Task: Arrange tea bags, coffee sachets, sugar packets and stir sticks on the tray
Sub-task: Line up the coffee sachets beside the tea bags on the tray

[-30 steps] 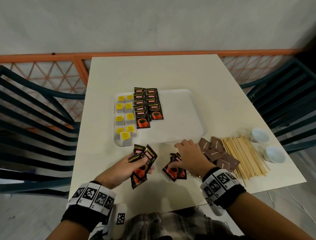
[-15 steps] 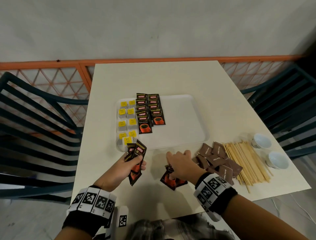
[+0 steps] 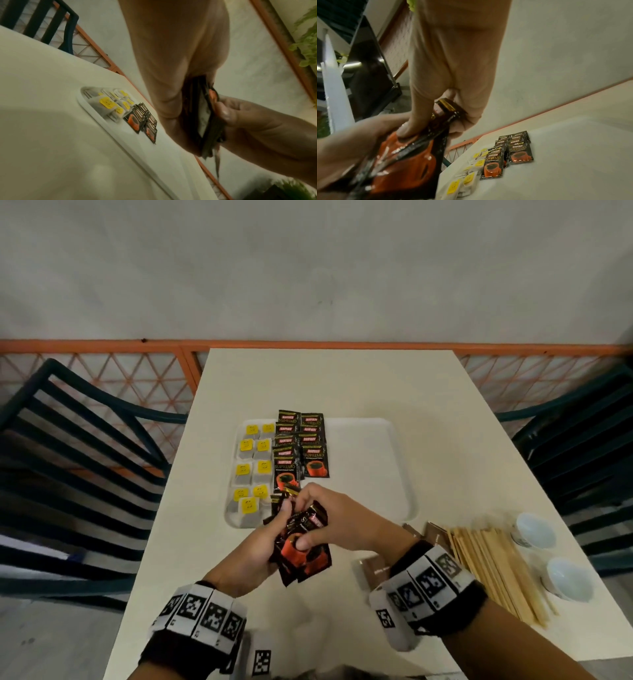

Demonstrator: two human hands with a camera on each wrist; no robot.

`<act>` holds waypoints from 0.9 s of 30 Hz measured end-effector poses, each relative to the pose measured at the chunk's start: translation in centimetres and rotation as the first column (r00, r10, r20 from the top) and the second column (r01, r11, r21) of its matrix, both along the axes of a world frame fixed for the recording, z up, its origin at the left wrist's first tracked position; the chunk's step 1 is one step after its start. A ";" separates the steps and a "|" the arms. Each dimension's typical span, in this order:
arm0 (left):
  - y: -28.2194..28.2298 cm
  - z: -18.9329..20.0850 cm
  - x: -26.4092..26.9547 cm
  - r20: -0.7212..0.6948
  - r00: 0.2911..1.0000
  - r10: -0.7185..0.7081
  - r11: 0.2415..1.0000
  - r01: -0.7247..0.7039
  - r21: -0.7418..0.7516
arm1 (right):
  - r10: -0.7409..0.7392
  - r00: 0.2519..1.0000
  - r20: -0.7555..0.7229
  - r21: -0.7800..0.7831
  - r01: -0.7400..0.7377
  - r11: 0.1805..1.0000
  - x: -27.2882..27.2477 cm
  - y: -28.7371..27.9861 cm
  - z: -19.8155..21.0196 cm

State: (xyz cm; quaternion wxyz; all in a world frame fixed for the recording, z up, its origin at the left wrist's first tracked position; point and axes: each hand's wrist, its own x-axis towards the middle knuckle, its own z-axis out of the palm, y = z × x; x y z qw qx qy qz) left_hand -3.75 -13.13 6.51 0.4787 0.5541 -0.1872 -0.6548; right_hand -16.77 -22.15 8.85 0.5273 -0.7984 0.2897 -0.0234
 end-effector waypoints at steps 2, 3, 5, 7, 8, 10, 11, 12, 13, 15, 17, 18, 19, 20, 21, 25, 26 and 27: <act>-0.1 0.4 -0.1 -0.103 0.994 0.038 0.999 -0.039 -0.003 | -0.004 0.999 0.050 -0.026 0.005 1.000 0.0 -0.6 -0.3; 0.1 0.5 -0.1 -0.128 0.991 0.047 0.999 -0.049 -0.012 | -0.020 0.997 0.069 -0.060 0.024 0.998 -0.2 -0.8 -0.4; 0.3 0.3 -0.1 -0.123 0.991 0.060 0.996 -0.066 -0.052 | -0.118 0.990 0.080 -0.148 0.129 0.981 -0.4 -1.2 -0.8; 0.4 0.1 -0.2 -0.097 0.989 0.115 0.986 -0.126 -0.109 | -0.266 0.959 0.101 -0.176 0.280 0.944 -0.7 -1.2 -1.4; 0.5 0.0 -0.1 -0.097 0.984 0.149 0.976 -0.162 -0.144 | -0.314 0.944 0.096 -0.142 0.326 0.935 -0.7 -1.1 -1.6; 0.6 -0.1 -0.3 -0.060 0.984 0.168 0.965 -0.177 -0.194 | -0.316 0.947 0.062 -0.019 0.318 0.948 -0.8 -0.9 -2.0; 0.7 -0.2 -0.5 -0.027 0.986 0.166 0.963 -0.168 -0.211 | -0.300 0.952 0.061 0.047 0.297 0.954 -0.7 -0.8 -2.3; 0.8 -0.4 -0.5 0.008 0.986 0.169 0.961 -0.163 -0.222 | -0.295 0.953 0.076 0.111 0.286 0.952 -0.7 -0.8 -2.6; 0.9 -0.5 -0.6 0.034 0.983 0.180 0.961 -0.168 -0.221 | -0.309 0.946 0.099 0.172 0.289 0.942 -0.6 -0.7 -2.9; 1.0 -0.9 -0.5 0.059 0.977 0.203 0.961 -0.187 -0.205 | -0.368 0.920 0.137 0.275 0.321 0.906 -0.4 -0.9 -3.3; 0.9 -1.3 -0.1 0.042 0.978 0.205 0.961 -0.193 -0.198 | -0.392 0.909 0.142 0.307 0.336 0.890 -0.2 -1.5 -3.5; 0.7 -1.4 0.3 0.039 0.977 0.212 0.960 -0.200 -0.195 | -0.377 0.917 0.134 0.287 0.328 0.900 -0.2 -1.9 -3.6; 0.6 -1.5 0.6 0.047 0.976 0.214 0.961 -0.201 -0.189 | -0.346 0.931 0.120 0.262 0.306 0.915 -0.2 -2.2 -3.8; 0.4 -1.7 0.9 0.068 0.975 0.212 0.964 -0.197 -0.179 | -0.302 0.948 0.103 0.245 0.270 0.931 -0.2 -2.5 -3.9; 0.2 -1.9 1.3 0.091 0.975 0.203 0.968 -0.186 -0.168 | -0.251 0.964 0.088 0.244 0.224 0.944 -0.1 -2.6 -3.9; -0.4 -2.8 2.5 0.193 0.953 0.235 0.968 -0.211 -0.137 | -0.335 0.941 0.035 0.322 0.307 0.896 1.0 -2.5 -4.4; -0.6 -3.1 2.9 0.204 0.941 0.270 0.959 -0.245 -0.141 | -0.424 0.905 0.031 0.388 0.380 0.840 1.3 -2.5 -4.7; -0.9 -3.3 3.2 0.202 0.929 0.309 0.948 -0.284 -0.145 | -0.496 0.868 0.022 0.469 0.429 0.772 1.6 -2.5 -5.0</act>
